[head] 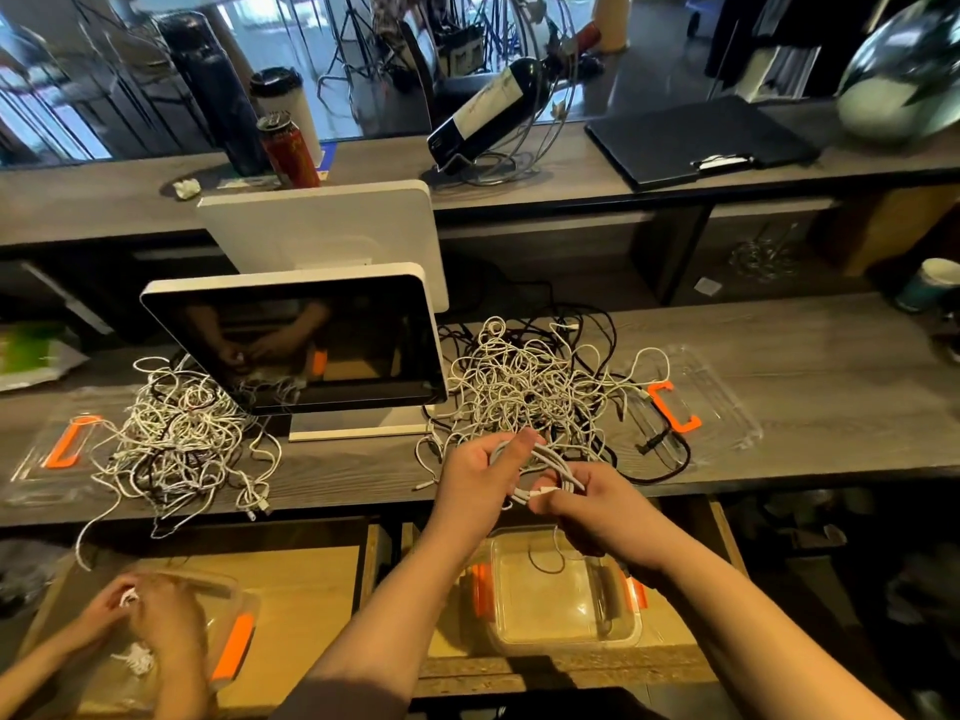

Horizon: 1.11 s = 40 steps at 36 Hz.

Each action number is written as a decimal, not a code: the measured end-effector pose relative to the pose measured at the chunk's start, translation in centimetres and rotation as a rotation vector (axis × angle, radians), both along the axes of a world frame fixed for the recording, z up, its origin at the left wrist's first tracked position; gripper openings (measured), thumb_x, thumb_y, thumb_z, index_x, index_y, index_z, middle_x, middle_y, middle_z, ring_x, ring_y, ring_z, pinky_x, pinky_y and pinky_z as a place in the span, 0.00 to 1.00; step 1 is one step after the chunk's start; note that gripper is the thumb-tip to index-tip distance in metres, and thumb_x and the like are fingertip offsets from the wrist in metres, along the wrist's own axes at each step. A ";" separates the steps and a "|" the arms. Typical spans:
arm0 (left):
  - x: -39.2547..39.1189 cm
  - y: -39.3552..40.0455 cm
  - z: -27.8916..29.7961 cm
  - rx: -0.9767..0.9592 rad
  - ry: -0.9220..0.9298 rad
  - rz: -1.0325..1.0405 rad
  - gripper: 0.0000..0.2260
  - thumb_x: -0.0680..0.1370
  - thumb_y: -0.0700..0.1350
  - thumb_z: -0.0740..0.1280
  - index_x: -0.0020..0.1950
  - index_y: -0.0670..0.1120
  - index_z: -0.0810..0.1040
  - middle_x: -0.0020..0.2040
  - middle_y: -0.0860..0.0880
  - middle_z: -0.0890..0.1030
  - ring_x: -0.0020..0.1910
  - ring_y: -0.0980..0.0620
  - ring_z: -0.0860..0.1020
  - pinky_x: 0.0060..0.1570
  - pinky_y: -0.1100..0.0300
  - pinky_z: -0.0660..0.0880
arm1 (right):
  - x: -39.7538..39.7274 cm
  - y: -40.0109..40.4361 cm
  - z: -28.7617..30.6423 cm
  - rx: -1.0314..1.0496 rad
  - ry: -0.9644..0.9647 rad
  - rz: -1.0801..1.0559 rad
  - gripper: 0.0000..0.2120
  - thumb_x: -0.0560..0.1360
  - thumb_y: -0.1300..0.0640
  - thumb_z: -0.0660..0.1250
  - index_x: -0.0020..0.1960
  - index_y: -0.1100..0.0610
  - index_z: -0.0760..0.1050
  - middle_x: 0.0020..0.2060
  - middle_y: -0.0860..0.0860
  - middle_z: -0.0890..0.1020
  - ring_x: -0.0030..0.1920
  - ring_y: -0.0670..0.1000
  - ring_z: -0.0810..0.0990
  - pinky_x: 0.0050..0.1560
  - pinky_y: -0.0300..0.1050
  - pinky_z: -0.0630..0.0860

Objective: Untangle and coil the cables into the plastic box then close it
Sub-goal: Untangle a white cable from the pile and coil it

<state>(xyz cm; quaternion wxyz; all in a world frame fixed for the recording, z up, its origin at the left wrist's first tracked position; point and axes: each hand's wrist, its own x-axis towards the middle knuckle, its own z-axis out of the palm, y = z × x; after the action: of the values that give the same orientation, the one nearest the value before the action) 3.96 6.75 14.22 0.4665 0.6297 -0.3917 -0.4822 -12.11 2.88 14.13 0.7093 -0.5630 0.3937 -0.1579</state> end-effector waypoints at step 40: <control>-0.3 0.8 1.2 -0.021 0.098 0.370 0.23 0.81 0.60 0.63 0.29 0.52 0.68 0.26 0.52 0.66 0.26 0.53 0.62 0.31 0.57 0.61 | 2.7 7.4 -1.2 -0.896 0.215 -0.281 0.10 0.75 0.50 0.63 0.51 0.51 0.80 0.42 0.43 0.83 0.43 0.42 0.80 0.41 0.37 0.75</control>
<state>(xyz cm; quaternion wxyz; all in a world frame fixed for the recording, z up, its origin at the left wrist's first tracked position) 3.64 7.53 15.46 0.5722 0.6617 -0.2514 -0.4140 -9.40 10.24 12.91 0.3237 -0.7677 0.4304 -0.3473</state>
